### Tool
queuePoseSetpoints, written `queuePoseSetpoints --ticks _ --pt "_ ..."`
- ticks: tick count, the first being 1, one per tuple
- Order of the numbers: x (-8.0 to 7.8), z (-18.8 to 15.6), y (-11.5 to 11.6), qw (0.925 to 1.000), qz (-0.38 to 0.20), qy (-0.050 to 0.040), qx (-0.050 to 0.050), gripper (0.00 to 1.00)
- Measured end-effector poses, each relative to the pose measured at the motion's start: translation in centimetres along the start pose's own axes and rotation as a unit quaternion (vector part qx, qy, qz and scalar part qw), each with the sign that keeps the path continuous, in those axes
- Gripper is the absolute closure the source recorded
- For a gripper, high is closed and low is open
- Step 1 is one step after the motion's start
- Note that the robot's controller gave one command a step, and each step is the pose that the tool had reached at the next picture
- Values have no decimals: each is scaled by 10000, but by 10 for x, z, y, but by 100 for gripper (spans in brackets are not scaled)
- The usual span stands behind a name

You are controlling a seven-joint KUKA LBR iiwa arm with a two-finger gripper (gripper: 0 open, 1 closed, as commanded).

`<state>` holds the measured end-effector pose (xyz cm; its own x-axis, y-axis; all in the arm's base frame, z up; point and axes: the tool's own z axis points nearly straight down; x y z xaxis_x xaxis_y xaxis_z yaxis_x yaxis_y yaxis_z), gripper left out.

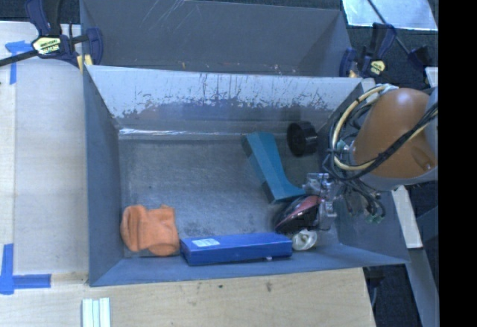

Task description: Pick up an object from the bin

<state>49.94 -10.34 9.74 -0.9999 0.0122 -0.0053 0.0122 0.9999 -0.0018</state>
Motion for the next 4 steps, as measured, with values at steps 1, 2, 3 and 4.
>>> queuePoseSetpoints --ticks 1,2,3,4 --pt "-1 0 1 10000 16 -1 3 100" --pt "1 13 5 9984 -554 -78 10 100" --pt "-15 21 -1 9981 -621 61 -15 100" --pt "0 -5 30 9991 -424 -15 5 100"
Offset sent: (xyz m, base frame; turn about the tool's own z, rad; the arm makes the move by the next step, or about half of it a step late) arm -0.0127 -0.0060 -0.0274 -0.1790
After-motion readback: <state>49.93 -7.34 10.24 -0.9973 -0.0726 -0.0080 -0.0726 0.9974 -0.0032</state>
